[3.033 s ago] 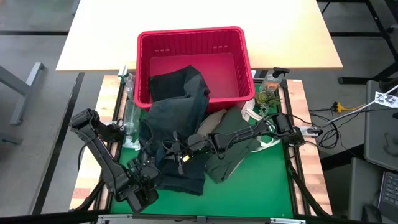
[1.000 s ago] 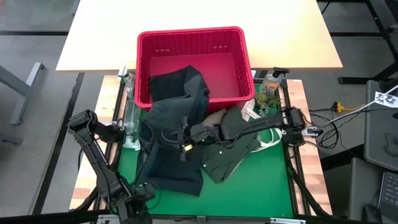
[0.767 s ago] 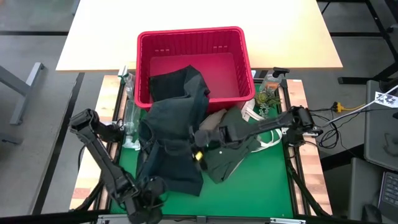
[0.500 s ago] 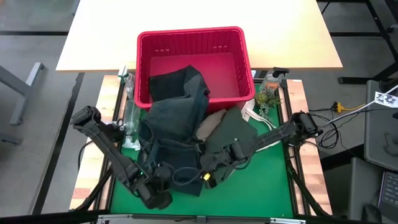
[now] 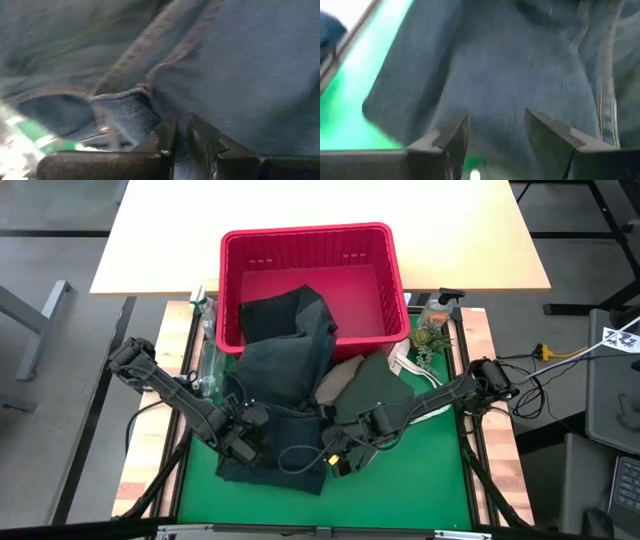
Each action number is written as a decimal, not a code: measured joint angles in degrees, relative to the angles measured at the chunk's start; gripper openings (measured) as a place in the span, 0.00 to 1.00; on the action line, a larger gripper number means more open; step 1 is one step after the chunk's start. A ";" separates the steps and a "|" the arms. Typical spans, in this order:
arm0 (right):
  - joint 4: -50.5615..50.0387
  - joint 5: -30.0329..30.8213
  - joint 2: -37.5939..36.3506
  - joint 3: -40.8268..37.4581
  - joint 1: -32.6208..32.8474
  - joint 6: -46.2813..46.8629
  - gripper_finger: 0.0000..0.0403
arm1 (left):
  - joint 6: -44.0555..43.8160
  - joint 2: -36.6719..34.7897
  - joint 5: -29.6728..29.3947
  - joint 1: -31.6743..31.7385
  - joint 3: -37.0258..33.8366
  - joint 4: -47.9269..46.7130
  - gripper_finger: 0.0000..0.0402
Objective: Fold laundry
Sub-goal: Fold the dark blue pants
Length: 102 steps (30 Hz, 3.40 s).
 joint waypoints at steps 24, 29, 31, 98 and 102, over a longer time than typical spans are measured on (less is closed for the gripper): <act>18.17 -4.07 -0.22 -16.34 -7.34 5.89 0.48 | -8.18 0.02 7.05 -0.58 -18.23 6.71 0.09; 18.09 -4.44 -3.44 -14.06 -4.65 4.90 0.48 | -6.80 -0.17 7.21 -3.15 -8.71 0.71 0.09; 18.04 -4.43 -4.64 -13.59 -3.17 4.88 0.48 | -7.02 -0.23 7.14 -4.65 -5.30 0.59 0.09; 19.01 -5.34 7.74 -13.13 5.78 6.39 0.48 | -28.20 3.88 6.26 -22.15 -26.07 44.82 0.00; 18.70 -5.91 7.74 -13.13 5.76 6.39 0.48 | -28.22 3.88 6.65 -22.32 -26.10 45.89 0.00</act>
